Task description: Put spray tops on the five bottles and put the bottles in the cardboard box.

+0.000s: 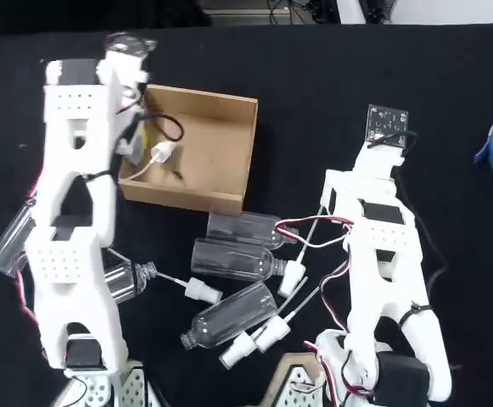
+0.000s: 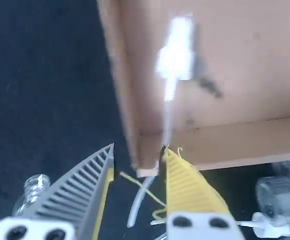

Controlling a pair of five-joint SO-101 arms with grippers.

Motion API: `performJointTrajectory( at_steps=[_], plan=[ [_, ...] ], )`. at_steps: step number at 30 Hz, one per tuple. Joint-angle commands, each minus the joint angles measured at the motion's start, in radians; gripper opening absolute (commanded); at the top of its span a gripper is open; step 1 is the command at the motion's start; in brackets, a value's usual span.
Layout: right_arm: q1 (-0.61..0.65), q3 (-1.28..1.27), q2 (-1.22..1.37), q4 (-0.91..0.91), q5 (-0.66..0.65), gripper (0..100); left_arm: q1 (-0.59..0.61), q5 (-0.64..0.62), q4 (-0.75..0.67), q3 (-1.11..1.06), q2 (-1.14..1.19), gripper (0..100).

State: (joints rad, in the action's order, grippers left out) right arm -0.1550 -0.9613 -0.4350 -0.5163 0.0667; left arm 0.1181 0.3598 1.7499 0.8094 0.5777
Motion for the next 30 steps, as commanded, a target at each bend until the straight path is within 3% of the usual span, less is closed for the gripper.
performJointTrajectory(
  at_steps=[1,6,16,23,30],
  plan=[
    [0.015,0.002,-0.031,0.021,0.005,1.5,0.093,0.012,0.011,-0.015,-0.041,3],
    [0.015,0.002,-0.031,0.021,0.005,1.5,0.137,0.054,0.011,-0.140,-0.161,3],
    [0.017,0.002,-0.031,0.020,0.005,1.5,0.097,0.218,-0.043,-0.622,-0.594,3],
    [0.017,0.002,-0.030,0.020,0.005,1.5,0.130,0.210,-0.247,-0.757,-0.580,3],
    [0.017,0.002,-0.030,0.020,0.005,1.5,0.131,0.218,-0.262,-0.780,-0.520,3]
  ],
)
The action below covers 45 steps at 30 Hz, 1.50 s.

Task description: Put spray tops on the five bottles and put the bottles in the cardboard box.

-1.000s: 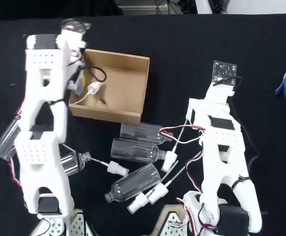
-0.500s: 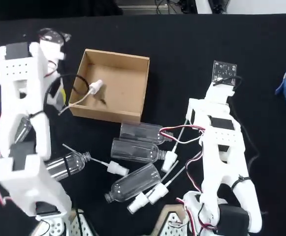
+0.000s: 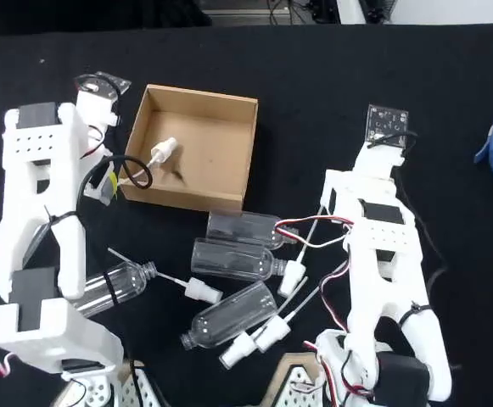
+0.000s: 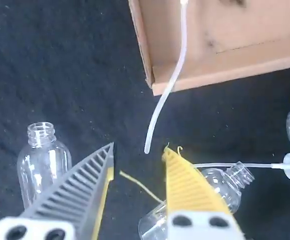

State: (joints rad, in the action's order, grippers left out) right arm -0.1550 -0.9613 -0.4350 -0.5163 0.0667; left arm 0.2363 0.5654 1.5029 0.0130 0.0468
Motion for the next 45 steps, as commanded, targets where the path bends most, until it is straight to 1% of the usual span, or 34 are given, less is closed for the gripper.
performJointTrajectory(
  at_steps=[1,5,10,27,36,45],
  plan=[
    [0.017,0.002,-0.030,0.020,0.005,1.5,0.013,0.012,-0.015,0.025,0.021,3],
    [0.018,0.002,-0.030,0.020,0.005,1.5,0.015,0.012,-0.003,0.094,0.029,3],
    [0.018,0.002,-0.028,0.021,0.005,1.5,0.015,0.005,0.058,0.191,0.040,3],
    [0.020,0.002,-0.025,0.021,0.005,1.5,0.010,0.003,-0.095,-0.039,0.038,3],
    [0.020,0.002,-0.025,0.021,0.005,1.5,0.030,0.005,-0.258,-0.197,0.038,3],
    [0.020,0.002,-0.025,0.021,0.005,1.5,0.048,0.014,-0.295,-0.259,0.040,3]
  ],
)
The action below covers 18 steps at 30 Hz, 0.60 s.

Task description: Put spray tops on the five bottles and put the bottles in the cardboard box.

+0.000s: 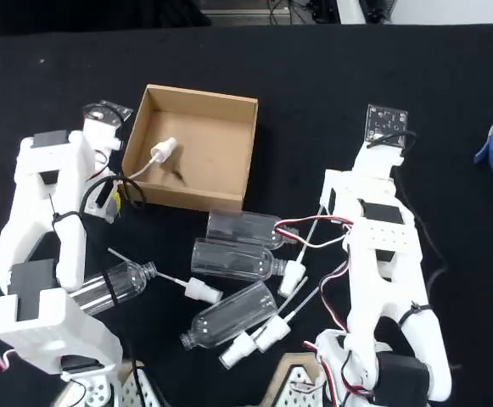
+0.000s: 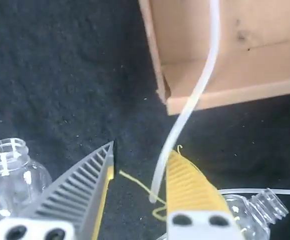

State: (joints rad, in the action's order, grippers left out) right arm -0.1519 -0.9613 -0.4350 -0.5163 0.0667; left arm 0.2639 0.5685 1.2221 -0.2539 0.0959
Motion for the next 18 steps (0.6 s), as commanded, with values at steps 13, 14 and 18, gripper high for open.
performJointTrajectory(
  at_steps=[13,14,18],
  plan=[
    [0.017,0.002,-0.025,0.021,0.005,1.5,0.140,0.086,-0.008,0.013,-0.017,3],
    [0.017,0.002,-0.025,0.021,0.005,1.5,0.140,0.084,-0.003,0.008,-0.018,3],
    [0.018,0.002,-0.025,0.020,0.005,1.5,0.140,-0.002,0.040,0.013,-0.021,3]
  ],
)
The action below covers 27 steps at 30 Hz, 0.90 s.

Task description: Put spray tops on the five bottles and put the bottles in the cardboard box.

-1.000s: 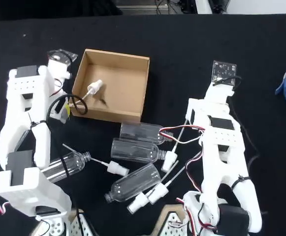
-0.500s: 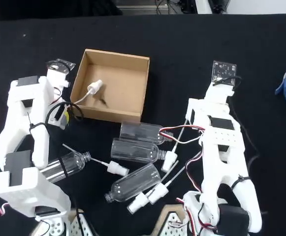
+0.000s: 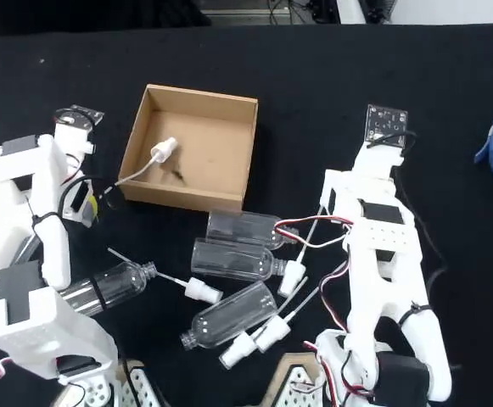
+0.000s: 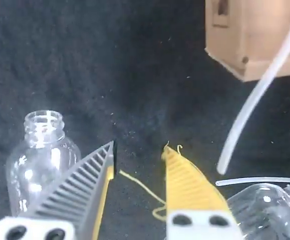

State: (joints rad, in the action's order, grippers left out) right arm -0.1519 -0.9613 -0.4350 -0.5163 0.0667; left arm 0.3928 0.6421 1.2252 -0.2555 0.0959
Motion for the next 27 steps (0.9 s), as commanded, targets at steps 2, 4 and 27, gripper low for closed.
performJointTrajectory(
  at_steps=[2,4,27],
  plan=[
    [0.020,0.002,-0.031,0.018,0.005,1.5,0.005,-0.115,0.035,0.005,-0.037,3],
    [0.021,0.025,-0.033,0.006,-0.009,1.5,0.004,-0.146,0.035,-0.008,-0.078,3],
    [0.548,0.185,-0.039,-0.086,0.077,1.6,-0.077,-0.614,-0.362,-0.124,-0.132,3]
  ],
)
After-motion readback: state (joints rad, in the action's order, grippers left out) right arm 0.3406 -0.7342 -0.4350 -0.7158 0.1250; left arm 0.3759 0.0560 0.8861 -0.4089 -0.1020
